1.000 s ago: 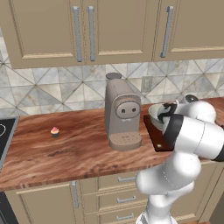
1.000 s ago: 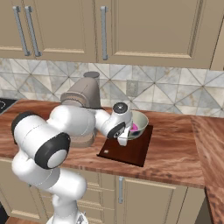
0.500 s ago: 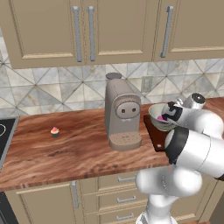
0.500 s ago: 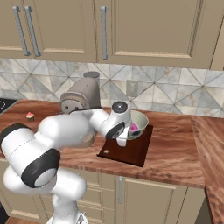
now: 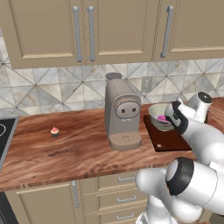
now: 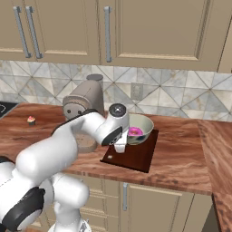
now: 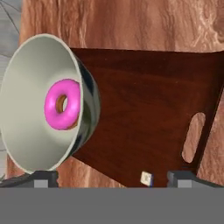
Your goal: Place the bowl with donut and the cupcake onto the tray.
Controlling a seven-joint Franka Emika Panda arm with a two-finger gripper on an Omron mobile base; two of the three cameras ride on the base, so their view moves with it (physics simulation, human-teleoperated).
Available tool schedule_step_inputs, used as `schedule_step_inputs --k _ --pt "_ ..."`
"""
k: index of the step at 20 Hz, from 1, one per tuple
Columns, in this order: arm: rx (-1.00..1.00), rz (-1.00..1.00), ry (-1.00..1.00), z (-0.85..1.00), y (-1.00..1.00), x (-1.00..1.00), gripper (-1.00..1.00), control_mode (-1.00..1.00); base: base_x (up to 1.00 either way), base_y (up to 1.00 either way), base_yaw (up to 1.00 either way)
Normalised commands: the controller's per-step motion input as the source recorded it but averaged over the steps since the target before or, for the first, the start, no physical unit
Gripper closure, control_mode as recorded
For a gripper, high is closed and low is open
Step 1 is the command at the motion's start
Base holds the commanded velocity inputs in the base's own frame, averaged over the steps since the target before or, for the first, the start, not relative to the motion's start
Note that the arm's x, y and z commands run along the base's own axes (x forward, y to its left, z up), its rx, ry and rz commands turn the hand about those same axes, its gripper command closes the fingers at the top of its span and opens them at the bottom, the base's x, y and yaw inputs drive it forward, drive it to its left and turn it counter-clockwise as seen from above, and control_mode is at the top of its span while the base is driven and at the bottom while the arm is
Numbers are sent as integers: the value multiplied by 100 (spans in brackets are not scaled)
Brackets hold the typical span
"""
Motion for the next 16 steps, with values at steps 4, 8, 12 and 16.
schedule_step_inputs --k 4,8,12,16 --pt "0 16 0 46 29 -29 -100 -100 0 0 0" --pt "-2 17 0 33 44 -31 -100 -100 0 0 0" --pt "-7 18 0 24 66 -32 -100 -100 0 0 0" --pt "-8 16 0 24 70 -39 -100 -100 0 0 0"
